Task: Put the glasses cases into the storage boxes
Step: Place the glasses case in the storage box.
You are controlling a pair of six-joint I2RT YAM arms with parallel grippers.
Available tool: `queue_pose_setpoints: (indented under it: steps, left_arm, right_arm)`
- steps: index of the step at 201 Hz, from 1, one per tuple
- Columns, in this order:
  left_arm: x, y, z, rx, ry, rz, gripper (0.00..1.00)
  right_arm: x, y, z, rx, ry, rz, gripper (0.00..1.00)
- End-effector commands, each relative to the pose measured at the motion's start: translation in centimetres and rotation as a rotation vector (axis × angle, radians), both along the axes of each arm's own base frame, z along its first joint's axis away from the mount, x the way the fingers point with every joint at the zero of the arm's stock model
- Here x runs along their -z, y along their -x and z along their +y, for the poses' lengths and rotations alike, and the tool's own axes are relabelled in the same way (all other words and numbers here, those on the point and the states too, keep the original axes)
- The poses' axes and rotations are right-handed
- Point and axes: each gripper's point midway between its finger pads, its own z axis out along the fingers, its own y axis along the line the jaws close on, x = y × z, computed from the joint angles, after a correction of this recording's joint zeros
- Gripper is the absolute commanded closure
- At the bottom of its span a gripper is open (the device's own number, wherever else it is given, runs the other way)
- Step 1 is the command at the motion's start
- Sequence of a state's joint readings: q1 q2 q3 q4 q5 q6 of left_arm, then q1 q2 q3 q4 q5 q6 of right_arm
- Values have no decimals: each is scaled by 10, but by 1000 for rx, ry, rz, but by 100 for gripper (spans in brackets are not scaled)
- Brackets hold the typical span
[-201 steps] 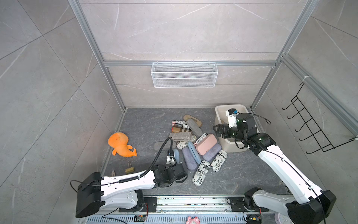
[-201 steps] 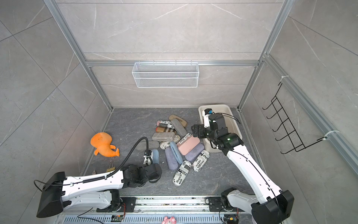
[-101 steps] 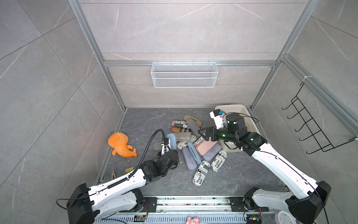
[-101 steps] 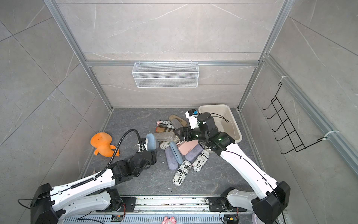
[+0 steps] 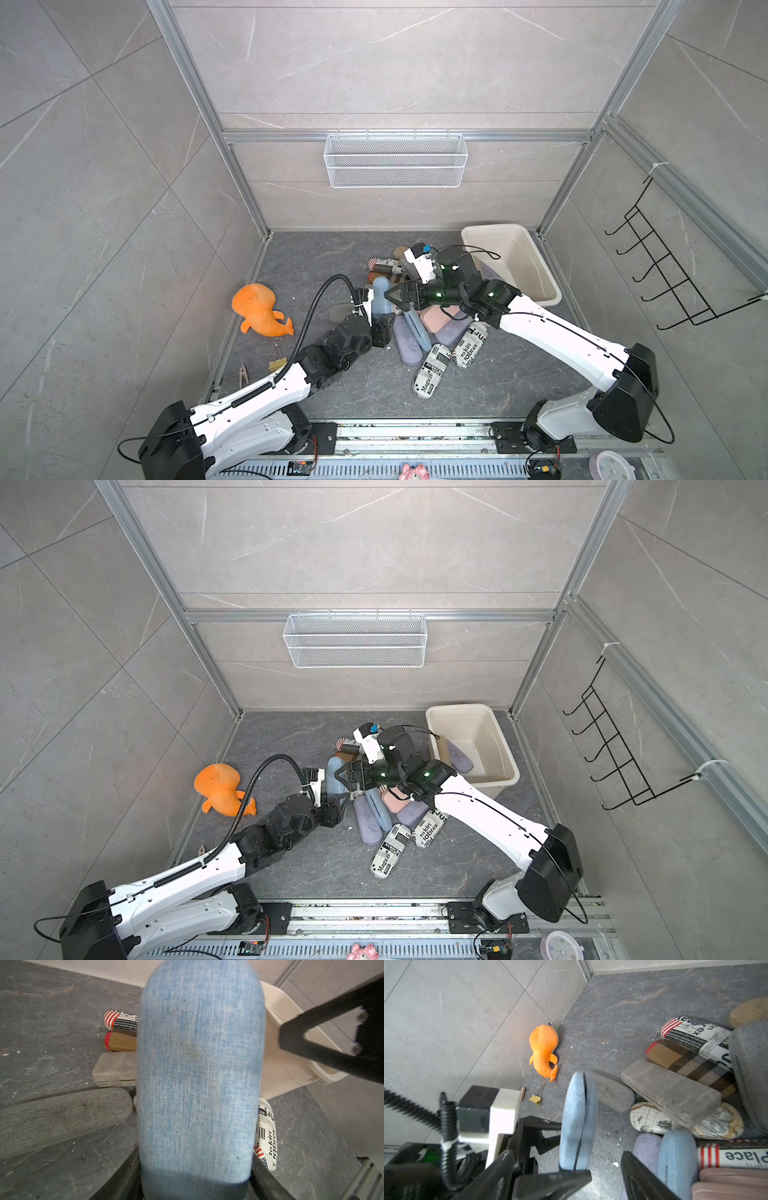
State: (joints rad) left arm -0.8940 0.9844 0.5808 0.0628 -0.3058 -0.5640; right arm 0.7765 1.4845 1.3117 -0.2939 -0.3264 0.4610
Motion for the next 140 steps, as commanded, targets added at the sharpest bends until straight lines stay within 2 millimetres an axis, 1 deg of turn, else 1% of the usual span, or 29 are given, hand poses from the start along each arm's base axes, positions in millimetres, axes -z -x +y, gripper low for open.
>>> queue_pose_setpoints:
  steps: [1, 33, 42, 80, 109, 140]
  left_arm:
    - [-29, -3, -8, 23, 82, -76, 40]
    - [-32, -2, -5, 20, 91, -87, 40]
    - [-33, -1, -4, 21, 93, -90, 40]
    - [-32, -1, -4, 17, 104, -83, 40]
    - [-28, 0, -2, 12, 108, -83, 40]
    - [-34, -1, -4, 21, 102, -91, 40]
  right_arm:
    - [-13, -13, 11, 46, -29, -29, 20]
    - [-11, -18, 19, 67, -17, -42, 26]
    - [-7, -18, 21, 67, -11, -35, 29]
    - [-5, -18, 26, 72, -12, -18, 48]
    - [2, -18, 28, 80, 12, -14, 50]
    - [7, -21, 27, 101, 38, -12, 52]
